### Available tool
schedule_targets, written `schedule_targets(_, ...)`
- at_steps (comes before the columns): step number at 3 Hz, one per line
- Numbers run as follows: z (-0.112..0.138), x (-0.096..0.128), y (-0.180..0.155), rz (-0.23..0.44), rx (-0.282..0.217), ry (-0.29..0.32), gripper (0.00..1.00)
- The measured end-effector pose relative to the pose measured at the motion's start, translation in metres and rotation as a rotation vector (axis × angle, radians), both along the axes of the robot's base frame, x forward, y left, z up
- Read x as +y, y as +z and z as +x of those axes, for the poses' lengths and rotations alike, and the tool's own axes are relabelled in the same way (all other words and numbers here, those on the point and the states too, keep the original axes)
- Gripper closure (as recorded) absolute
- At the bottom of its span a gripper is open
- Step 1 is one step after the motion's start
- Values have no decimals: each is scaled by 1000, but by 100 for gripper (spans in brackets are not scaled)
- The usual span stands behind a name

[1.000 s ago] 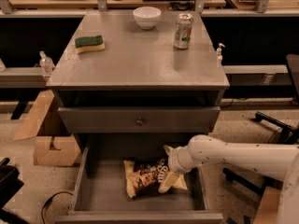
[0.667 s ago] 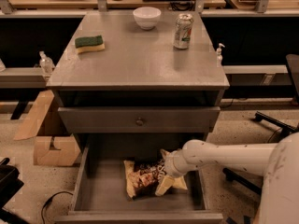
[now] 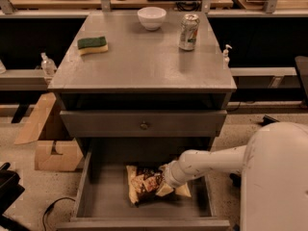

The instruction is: Pick brown chip bag from middle drawer and place on counter

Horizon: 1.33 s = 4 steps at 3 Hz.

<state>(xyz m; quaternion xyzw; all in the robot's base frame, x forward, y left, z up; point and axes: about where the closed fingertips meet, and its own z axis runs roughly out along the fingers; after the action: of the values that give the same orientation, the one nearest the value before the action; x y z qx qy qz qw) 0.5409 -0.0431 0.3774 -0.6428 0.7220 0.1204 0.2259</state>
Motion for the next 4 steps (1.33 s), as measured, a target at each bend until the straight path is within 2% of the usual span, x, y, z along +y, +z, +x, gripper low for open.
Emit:
schedule_targets(1,-1,6,-10,-16,15,2,72)
schedule_targets(2,-1,6,-9,-16,14,2,95)
schedule_targets(3,-1,6,-5,-16,14,2,100)
schedule_targets(4,-3,7,-1,-18,11,12,100)
